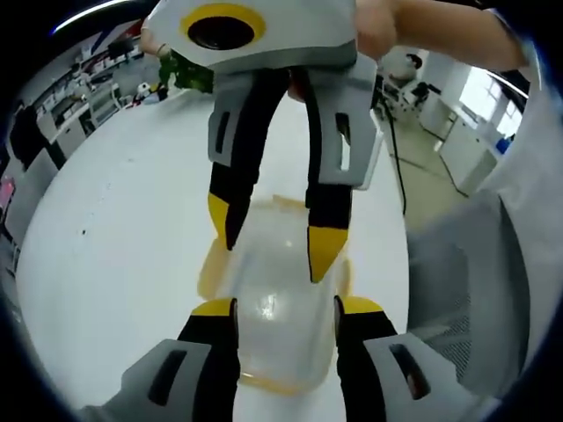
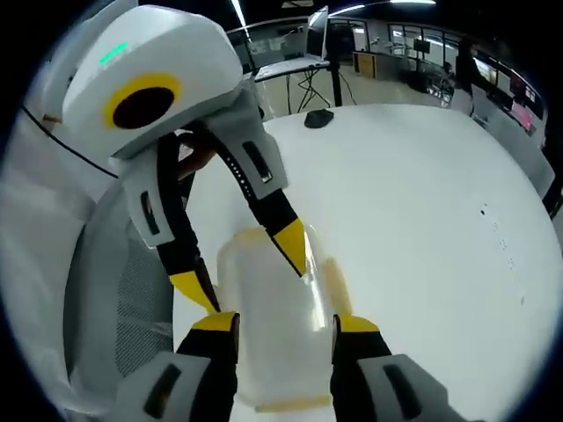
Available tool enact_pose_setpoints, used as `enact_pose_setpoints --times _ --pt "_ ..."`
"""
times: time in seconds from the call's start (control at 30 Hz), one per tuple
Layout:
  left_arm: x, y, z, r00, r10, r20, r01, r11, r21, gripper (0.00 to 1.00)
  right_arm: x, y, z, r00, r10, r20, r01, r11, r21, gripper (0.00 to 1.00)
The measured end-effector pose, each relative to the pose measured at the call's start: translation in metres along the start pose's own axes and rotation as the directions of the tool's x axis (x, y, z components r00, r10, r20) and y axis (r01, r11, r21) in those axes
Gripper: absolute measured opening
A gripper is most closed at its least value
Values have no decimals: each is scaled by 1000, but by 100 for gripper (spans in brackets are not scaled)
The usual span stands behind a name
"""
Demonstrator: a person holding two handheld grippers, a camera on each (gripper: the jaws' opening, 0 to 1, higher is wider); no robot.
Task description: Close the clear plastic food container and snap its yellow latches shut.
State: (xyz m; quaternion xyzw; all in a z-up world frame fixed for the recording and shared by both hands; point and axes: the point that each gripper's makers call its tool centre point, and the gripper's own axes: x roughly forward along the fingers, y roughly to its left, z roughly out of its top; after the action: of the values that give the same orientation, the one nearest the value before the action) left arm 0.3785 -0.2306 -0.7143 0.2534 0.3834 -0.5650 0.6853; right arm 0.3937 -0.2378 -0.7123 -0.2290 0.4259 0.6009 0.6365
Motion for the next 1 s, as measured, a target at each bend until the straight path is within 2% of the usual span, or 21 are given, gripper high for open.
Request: enact_pose_setpoints --times 0.17,0.57,0.83,1.0 --pt "-1 -2 -3 1000 4 -8 -4 1000 9 41 -1 -3 3 1000 -4 1 4 1000 -6 39" --pt "2 -10 -2 1000 9 13 -9 1000 -13 45 2 -9 8 1000 -4 8 4 1000 -9 40" --pt "7 -21 -7 1000 18 -2 -18 1000 24 48 7 -11 9 1000 13 -7 -13 1000 -15 40" --pt "9 -22 -10 998 56 -19 -55 995 81 50 10 -12 9 1000 20 -22 -21 999 -24 40"
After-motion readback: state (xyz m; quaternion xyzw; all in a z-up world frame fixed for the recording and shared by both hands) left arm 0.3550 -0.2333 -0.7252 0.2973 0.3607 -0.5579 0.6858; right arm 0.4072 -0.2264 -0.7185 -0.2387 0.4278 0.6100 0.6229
